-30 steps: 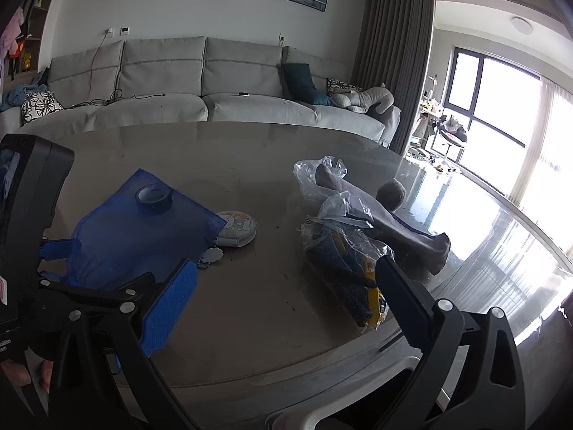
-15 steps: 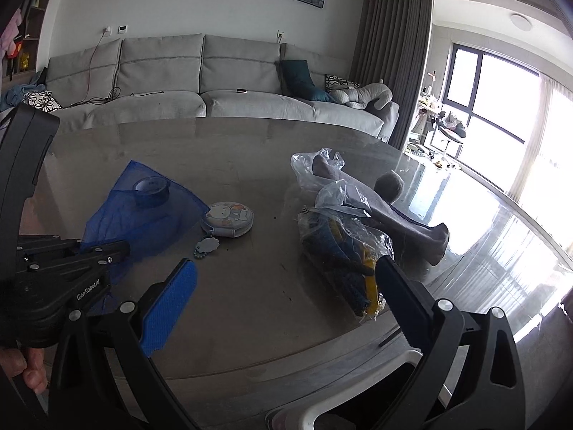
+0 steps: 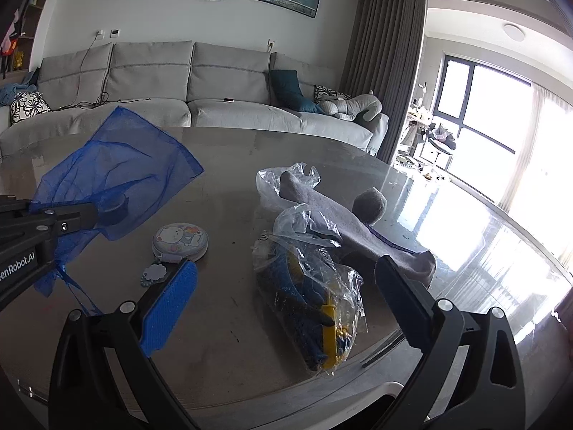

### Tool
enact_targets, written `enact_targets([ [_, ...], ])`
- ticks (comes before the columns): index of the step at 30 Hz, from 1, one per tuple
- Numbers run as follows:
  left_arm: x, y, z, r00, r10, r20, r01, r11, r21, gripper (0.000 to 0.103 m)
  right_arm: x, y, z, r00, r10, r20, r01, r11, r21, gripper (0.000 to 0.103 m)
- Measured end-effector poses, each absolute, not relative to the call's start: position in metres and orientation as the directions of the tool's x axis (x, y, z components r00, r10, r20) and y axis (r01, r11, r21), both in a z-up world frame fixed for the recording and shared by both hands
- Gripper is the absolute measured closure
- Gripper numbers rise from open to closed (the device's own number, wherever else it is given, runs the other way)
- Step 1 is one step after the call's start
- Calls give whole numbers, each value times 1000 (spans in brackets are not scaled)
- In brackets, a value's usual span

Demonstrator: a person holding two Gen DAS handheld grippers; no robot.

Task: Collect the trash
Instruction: 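Grasp the blue mesh drawstring bag with the left tool, then grasp the clear plastic bag of yellow-blue items with the right tool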

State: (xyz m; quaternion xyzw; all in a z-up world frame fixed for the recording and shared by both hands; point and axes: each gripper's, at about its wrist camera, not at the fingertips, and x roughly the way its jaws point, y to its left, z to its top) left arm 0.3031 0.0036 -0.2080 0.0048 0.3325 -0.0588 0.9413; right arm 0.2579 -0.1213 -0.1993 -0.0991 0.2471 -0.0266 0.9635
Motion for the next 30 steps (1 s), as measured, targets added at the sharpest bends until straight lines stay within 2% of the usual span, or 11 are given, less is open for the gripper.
enact_targets([
  [8,308,-14,-210,799,-90,-594,132,991,27,101,290,-138,-225,848,-93,-522,5,986,-167,6],
  [10,310,-15,-211,796,-100,-598,135,991,14,101,294,-139,-233,835,-90,-544,4,988,-157,19],
  [11,311,-16,-211,793,-104,-600,137,990,10,101,295,-139,-236,827,-102,-553,9,985,-169,31],
  [13,312,-16,-213,793,-105,-600,138,990,9,101,295,-138,-239,824,-99,-558,-5,983,-182,34],
  [16,312,-16,-214,791,-109,-603,138,990,2,101,293,-136,-243,823,-108,-558,-9,979,-202,49],
  [21,311,-20,-216,790,-101,-605,135,991,11,101,288,-139,-242,817,-85,-570,-25,983,-182,86],
  [30,296,-10,-195,814,-98,-573,121,993,2,101,244,-125,-182,870,-8,-493,-66,989,-133,89],
])
